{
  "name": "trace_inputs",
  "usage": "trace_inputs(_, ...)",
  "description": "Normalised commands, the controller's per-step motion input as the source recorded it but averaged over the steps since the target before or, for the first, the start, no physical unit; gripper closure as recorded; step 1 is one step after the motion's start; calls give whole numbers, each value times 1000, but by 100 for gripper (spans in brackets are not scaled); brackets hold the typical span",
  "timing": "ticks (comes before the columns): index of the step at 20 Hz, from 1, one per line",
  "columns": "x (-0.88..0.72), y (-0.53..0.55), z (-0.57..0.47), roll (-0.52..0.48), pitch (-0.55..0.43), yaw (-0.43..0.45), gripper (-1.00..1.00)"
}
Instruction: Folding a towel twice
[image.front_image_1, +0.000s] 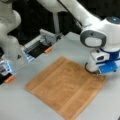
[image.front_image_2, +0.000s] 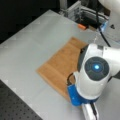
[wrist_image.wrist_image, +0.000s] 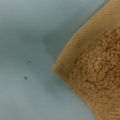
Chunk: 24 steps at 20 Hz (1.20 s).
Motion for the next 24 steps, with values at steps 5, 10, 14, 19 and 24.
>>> trace_inputs(5,57,46,-169,-217,-29,-55,-100)
trace_inputs(10,83,7,-201,-203,-103,-17,-100)
trace_inputs(14,18,-34,-186,-185,-143,-1,-100)
trace_inputs(19,-112,-64,-135,-170,-131,24,-100)
trace_inputs(24,-237,-52,-150,-155,-106,-5,-100)
